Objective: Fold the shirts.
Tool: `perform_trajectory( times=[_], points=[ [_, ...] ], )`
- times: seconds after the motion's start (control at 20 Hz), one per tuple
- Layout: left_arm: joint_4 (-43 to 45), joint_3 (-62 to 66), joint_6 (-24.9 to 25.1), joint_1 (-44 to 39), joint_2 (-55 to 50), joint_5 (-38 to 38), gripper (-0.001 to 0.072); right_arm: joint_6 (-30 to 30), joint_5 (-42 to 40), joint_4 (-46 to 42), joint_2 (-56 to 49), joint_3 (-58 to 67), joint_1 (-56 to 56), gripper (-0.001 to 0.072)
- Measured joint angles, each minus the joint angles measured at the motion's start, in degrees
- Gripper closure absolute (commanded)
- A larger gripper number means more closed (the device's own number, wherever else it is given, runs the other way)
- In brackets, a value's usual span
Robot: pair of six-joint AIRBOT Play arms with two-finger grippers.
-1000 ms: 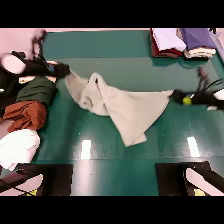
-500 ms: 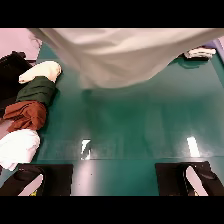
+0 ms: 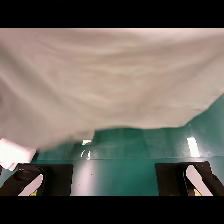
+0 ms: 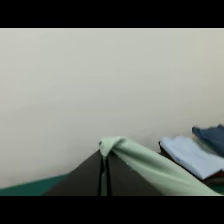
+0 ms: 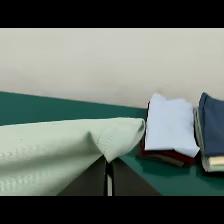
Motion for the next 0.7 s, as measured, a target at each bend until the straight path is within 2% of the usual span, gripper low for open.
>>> perform_trajectory(
  times=[0.2, 0.45, 0.5, 0.55, 0.6, 0.65, 0.7],
  points=[
    [1.84, -6.49, -0.68, 0.00, -11.26, -4.15, 0.0684, 1.18, 3.85, -1.55, -8.61, -3.10, 2.45, 0.0697],
    [2.14, -12.90, -2.64, 0.00, -28.98, -4.42, 0.0683, 1.64, 2.82, -12.96, -20.15, -15.54, 12.39, 0.0696],
    [2.19, -13.40, -2.86, -0.02, -32.17, -4.02, 0.0650, 1.86, 1.20, -14.56, -22.56, -17.35, 14.12, 0.0695],
    [2.36, -13.86, -3.04, -0.02, -34.88, -4.15, 0.0372, 2.12, -0.07, -15.74, -25.05, -18.53, 15.54, 0.0614],
    [2.69, -14.10, -3.17, 0.00, -36.92, -4.07, 0.0156, 2.47, -1.18, -16.55, -27.26, -18.86, 16.52, 0.0333],
    [2.64, -14.12, -3.30, 0.17, -38.32, -3.56, 0.0148, 2.56, -2.36, -16.79, -29.40, -18.47, 17.25, 0.0252],
    [2.56, -14.08, -3.43, 0.57, -39.41, -3.85, 0.0148, 2.73, -2.73, -16.92, -31.23, -17.57, 17.77, 0.0264]
  ],
)
